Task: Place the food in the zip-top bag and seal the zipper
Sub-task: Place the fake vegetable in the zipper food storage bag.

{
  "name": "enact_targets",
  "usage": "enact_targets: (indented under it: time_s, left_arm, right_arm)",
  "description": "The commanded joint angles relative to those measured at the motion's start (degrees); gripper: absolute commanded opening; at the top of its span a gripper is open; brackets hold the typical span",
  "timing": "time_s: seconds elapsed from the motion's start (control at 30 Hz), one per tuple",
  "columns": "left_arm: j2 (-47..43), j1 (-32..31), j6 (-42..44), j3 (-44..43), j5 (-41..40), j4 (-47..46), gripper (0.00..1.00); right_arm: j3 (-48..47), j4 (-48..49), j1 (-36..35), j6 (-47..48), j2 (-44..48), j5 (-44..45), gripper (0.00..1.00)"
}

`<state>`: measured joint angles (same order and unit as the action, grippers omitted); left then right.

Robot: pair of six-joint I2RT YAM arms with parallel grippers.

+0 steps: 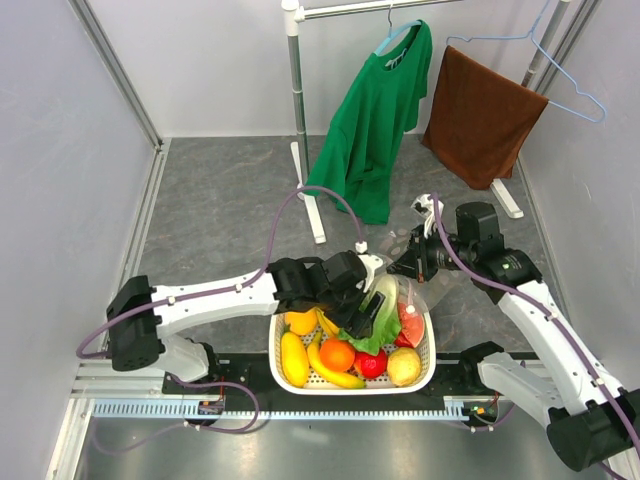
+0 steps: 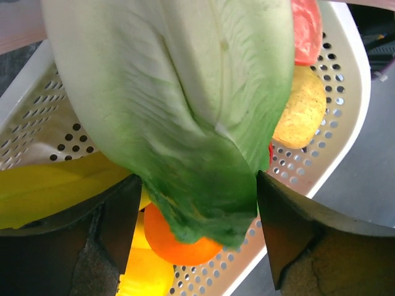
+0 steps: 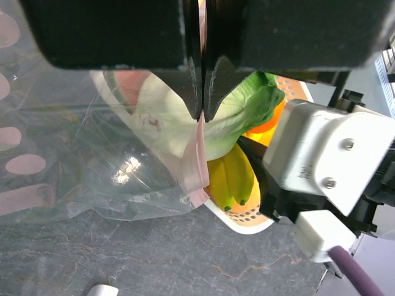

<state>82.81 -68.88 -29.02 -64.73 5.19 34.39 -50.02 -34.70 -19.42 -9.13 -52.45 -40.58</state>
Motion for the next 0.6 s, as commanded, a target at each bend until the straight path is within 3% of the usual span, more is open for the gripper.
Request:
enact_targets:
  time_s: [0.0,0.03,0.07,0.17,0.33,0.47,0.57]
  left_arm:
    - [1.74,0.06,-1.31,-0.92,-2.13,-2.31,0.73]
    - [1.57,0.41,-1.31,-1.36,-1.33,-2.31,0.66]
    - [1.31,0.85,-1.39,-1.63,0.42,-2.31,0.47]
    - [-1.50,2.70,-1.66,-1.98,6.39,-4.24,0.27]
    - [-6.77,6.38,-4.11,0.12,15.88,-11.18,0.16]
    - [-4.68,15.95,-14.20,3.02,36.83,-17.41,0.11]
    - [-3.97,16.50,-16.24,3.47,43.65,-21.20,0.09]
  right_arm:
    - [0.45,1.74,-0.44,0.86,0.85,0.50,0.00]
    - [0.45,1.83,-0.53,1.04,0.77,0.59,0.00]
    - [0.54,1.74,-0.53,1.04,0.85,0.67,0.00]
    - [0.45,1.56,-0.71,1.83,1.20,0.50,0.00]
    - [-1.39,-0.36,-1.06,5.07,1.56,-0.99,0.00]
    - [-2.71,-1.25,-1.06,7.01,3.05,-4.06,0.00]
    - [-3.50,-1.25,-1.06,8.06,3.84,-5.56,0.00]
